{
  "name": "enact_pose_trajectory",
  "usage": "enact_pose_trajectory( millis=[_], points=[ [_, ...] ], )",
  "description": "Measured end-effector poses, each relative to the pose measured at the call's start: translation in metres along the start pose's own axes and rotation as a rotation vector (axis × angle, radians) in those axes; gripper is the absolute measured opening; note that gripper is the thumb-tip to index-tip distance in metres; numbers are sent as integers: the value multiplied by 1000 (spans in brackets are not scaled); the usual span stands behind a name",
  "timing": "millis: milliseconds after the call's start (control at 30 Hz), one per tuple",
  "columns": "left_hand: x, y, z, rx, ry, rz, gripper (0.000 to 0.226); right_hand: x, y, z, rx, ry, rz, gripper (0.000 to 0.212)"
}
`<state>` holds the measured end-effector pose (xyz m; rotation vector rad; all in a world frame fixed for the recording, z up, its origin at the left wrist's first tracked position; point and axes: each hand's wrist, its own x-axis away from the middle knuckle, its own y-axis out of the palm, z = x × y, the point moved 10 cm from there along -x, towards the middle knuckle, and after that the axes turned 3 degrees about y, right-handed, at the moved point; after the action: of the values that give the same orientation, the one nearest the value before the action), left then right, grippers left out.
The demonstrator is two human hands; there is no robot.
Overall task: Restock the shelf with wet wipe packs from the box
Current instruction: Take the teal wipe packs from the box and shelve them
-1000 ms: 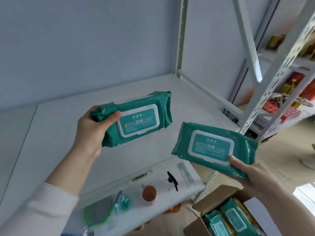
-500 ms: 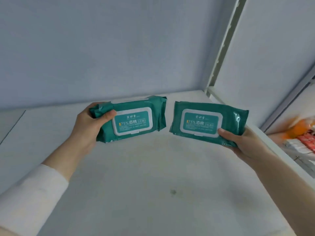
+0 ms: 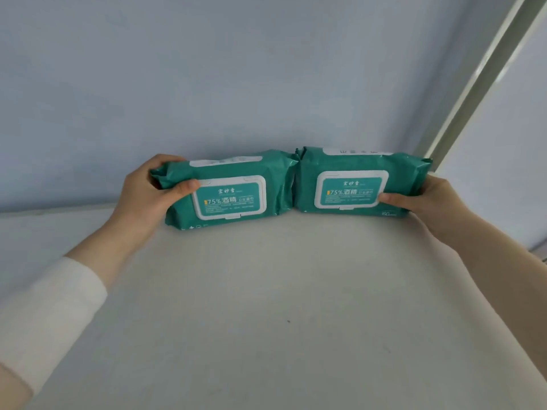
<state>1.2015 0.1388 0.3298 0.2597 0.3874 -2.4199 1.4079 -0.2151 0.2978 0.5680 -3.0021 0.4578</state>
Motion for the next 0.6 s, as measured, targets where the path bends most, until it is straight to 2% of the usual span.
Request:
enact_pose_trajectory(
  millis=[233,467,600],
  points=[
    [-19,9,19,-265,157,-2,37,-31,0,-17,155,-69,64,54],
    [-16,12,22,-310,141,25,34,-39,-5,-11,194,-48,175,63],
    [-11,12,21,-364,62,25,62,-24,-6,-13,241,-8,276,80]
  ],
)
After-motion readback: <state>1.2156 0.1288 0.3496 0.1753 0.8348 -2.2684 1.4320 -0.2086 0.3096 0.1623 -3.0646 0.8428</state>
